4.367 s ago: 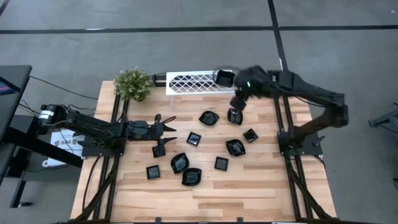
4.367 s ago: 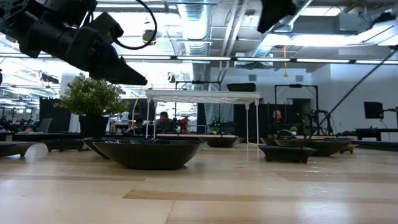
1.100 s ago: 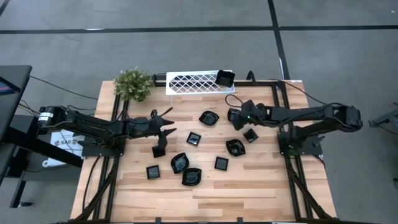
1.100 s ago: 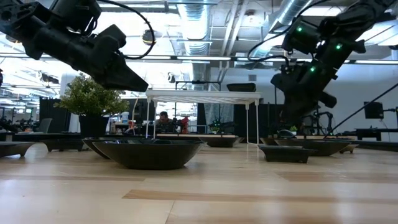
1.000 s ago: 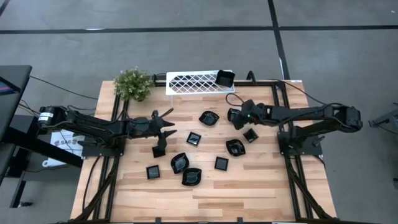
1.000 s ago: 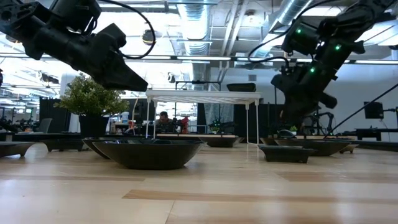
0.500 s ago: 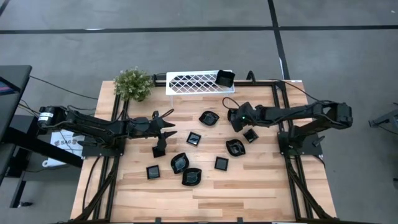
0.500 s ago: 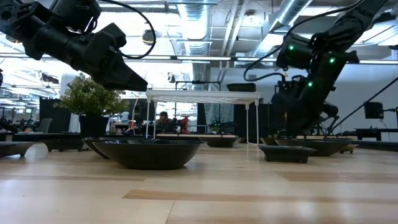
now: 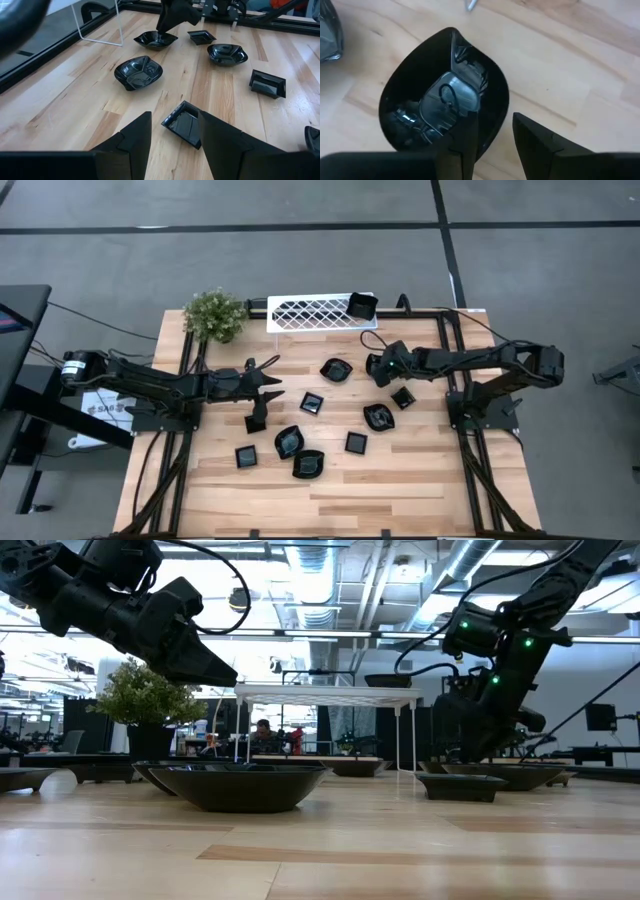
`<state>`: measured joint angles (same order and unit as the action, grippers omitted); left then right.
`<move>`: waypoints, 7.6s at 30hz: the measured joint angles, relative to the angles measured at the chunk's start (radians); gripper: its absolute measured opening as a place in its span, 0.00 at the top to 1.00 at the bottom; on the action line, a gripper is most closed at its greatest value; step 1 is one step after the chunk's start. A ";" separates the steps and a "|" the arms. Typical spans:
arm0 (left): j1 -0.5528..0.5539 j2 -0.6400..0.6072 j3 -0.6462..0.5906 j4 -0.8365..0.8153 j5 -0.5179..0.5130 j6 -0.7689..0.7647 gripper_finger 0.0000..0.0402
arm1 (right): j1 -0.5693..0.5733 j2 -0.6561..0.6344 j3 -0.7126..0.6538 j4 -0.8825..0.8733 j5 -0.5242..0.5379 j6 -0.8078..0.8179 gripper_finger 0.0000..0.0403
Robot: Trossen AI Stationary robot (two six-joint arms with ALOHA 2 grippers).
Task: Pick & Place Mini shaped plates
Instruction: Put the black leaf-shaped plate on the shelf, then stack the black leaf-shaped plate on top of the black leaf-shaped plate on the shelf
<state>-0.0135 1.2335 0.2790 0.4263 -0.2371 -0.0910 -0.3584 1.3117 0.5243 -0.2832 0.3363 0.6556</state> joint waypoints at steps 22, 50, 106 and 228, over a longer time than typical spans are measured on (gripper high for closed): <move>0.000 0.000 0.000 0.000 -0.001 0.000 0.59 | 0.000 0.097 0.004 0.034 -0.026 -0.025 0.77; 0.000 0.000 0.000 0.000 -0.001 0.008 0.59 | 0.005 0.011 0.005 0.035 -0.050 -0.075 0.99; 0.000 0.000 0.000 0.003 -0.001 0.008 0.59 | 0.109 -0.183 0.268 0.627 0.152 -0.456 1.00; -0.002 0.000 0.000 0.000 0.000 0.007 0.59 | 0.734 -0.094 0.272 -0.519 0.436 0.139 0.99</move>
<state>-0.0151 1.2331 0.2790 0.4267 -0.2374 -0.0837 0.3751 1.2175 0.7963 -0.8020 0.7721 0.7943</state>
